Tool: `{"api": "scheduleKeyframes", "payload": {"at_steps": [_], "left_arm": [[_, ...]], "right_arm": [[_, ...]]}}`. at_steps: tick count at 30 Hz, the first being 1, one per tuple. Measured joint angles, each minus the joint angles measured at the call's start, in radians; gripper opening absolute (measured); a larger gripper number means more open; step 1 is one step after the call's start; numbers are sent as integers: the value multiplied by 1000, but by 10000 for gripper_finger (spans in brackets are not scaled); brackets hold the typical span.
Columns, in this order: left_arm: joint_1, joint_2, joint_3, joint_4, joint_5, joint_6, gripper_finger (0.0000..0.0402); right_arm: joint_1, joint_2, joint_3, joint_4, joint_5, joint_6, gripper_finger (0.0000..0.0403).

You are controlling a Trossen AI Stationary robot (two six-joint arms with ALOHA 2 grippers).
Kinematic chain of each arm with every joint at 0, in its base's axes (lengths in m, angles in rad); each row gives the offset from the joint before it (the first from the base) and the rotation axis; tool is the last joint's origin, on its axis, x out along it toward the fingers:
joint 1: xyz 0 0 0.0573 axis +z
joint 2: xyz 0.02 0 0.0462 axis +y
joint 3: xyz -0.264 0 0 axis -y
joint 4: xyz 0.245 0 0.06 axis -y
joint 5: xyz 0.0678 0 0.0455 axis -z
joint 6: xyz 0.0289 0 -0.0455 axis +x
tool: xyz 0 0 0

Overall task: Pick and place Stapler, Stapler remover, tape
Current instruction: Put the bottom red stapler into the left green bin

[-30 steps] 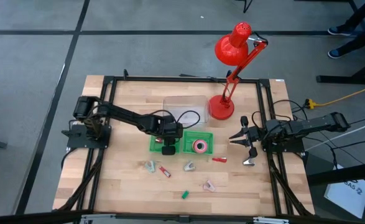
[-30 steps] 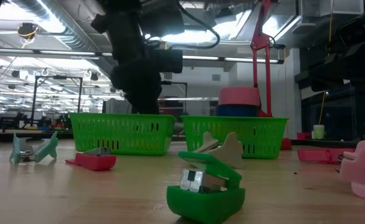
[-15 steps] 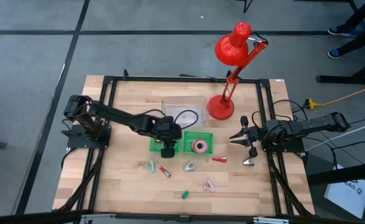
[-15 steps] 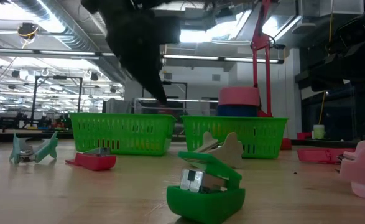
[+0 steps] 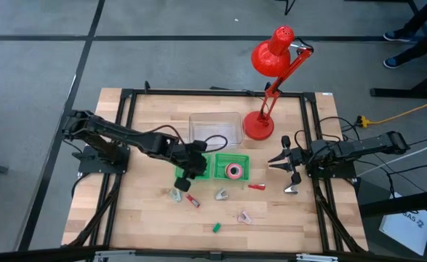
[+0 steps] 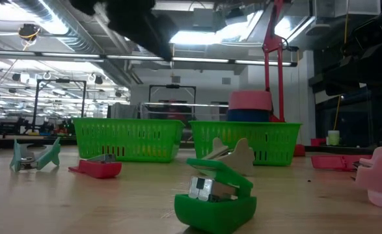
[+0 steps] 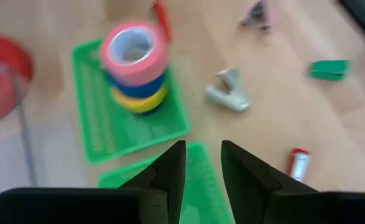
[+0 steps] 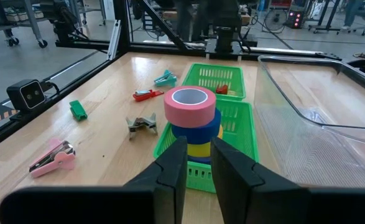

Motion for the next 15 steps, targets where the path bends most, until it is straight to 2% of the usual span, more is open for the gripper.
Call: {"api": "scheduleKeyframes", "payload": {"at_steps": [6, 15], "left_arm": [[-74, -11, 1, -7, 56, 58, 98], [-200, 12, 1, -5, 54, 58, 98]], "right_arm": [[0, 0, 0, 0, 0, 0, 72], [0, 0, 0, 0, 0, 0, 72]]}}
